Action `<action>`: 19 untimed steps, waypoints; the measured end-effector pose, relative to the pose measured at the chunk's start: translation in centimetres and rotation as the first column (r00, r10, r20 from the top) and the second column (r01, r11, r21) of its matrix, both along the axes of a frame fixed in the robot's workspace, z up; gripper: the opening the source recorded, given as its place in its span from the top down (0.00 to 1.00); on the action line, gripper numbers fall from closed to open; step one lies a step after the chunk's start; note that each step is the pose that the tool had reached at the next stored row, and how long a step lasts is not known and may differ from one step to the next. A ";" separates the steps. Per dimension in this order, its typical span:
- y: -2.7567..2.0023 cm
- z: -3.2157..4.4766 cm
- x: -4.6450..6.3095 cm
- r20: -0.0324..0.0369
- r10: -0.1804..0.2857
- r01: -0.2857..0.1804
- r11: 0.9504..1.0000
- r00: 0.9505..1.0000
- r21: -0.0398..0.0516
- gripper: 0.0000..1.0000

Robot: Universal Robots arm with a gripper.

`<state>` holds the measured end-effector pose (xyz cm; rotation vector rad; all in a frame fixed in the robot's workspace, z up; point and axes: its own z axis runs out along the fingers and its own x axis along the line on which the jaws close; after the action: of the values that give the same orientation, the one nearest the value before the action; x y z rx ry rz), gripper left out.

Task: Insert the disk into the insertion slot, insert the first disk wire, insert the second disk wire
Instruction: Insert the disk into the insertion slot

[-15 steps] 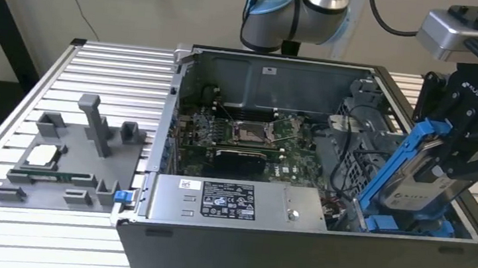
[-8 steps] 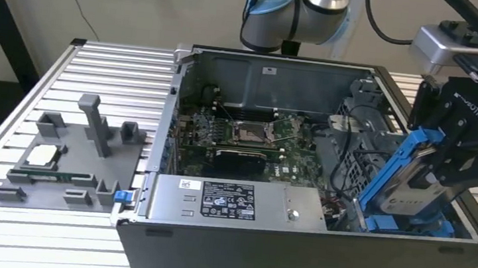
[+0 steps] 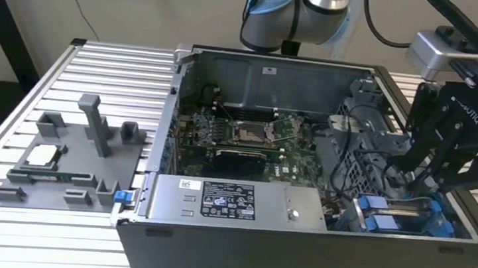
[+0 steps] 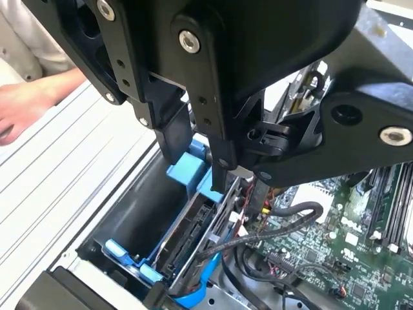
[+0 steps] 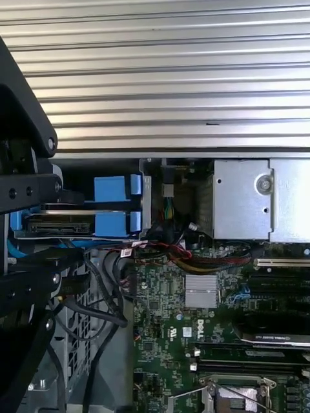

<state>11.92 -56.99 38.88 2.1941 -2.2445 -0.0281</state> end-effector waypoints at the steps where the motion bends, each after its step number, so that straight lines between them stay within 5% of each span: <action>1: 0.01 0.07 0.0 0.000 0.000 0.000 1.000 1.000 0.000 0.00; 10: 0.38 0.91 -0.1 0.000 0.000 0.000 1.000 1.000 0.003 0.00; 19: 2.33 0.94 -0.4 0.000 0.000 0.000 1.000 1.000 0.011 0.00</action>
<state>11.54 -54.66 39.82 2.1993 -2.2498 -0.0398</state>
